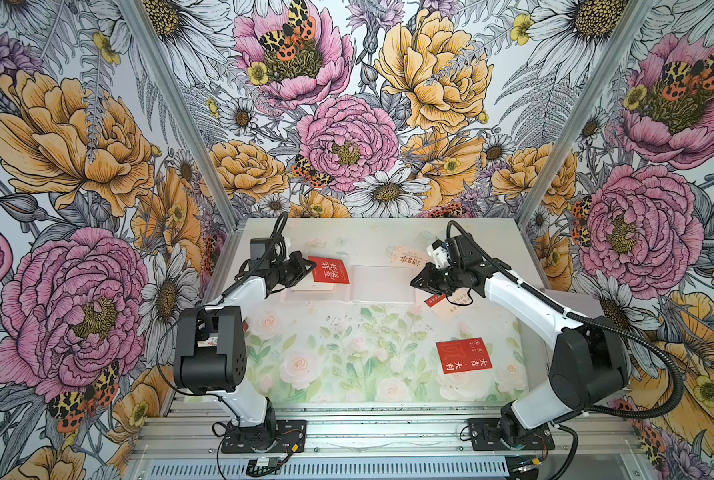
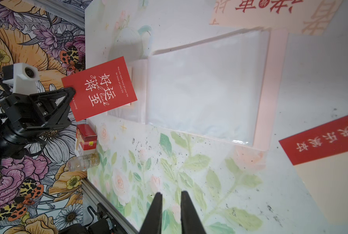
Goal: Place the photos into the photo albums
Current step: Insert the photo into the photo album.
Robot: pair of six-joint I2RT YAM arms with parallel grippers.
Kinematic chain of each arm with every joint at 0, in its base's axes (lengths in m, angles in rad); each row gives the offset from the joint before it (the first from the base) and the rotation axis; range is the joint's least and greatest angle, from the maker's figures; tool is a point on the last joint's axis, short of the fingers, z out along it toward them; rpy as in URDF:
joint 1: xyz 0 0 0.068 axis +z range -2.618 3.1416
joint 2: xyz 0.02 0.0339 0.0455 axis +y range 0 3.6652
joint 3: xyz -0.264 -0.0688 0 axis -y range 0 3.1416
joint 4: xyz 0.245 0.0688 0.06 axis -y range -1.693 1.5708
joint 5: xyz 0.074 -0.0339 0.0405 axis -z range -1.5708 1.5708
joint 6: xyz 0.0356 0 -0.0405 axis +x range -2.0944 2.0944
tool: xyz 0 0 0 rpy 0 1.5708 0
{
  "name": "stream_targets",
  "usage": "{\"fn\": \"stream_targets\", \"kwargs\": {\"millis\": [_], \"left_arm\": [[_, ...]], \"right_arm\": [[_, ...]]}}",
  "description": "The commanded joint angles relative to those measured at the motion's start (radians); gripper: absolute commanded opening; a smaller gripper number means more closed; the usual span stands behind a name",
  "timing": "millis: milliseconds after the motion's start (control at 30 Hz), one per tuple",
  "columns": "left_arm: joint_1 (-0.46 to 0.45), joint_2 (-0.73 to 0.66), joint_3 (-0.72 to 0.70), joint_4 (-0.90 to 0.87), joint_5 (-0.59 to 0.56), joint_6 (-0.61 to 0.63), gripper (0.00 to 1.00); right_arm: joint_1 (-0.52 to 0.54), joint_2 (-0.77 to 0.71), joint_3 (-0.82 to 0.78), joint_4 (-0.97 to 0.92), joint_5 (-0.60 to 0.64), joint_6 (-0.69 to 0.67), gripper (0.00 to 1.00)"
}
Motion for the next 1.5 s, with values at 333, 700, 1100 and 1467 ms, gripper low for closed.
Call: {"fn": "stream_targets", "kwargs": {"millis": [333, 700, 1100, 1467], "left_arm": [[-0.035, 0.061, 0.062, -0.054, -0.045, 0.082, 0.00], [-0.054, 0.083, 0.068, -0.060, -0.047, 0.097, 0.00], [-0.056, 0.093, 0.073, -0.106, -0.040, 0.121, 0.00], [-0.067, 0.098, 0.098, -0.172, -0.008, 0.148, 0.00]], "right_arm": [[0.010, 0.004, 0.033, -0.011, 0.011, -0.018, 0.19], [0.011, 0.001, 0.018, -0.012, 0.017, -0.021, 0.19], [0.010, 0.019, 0.035, -0.012, 0.017, -0.025, 0.20], [0.012, 0.027, 0.047, -0.013, 0.019, -0.026, 0.20]]}}
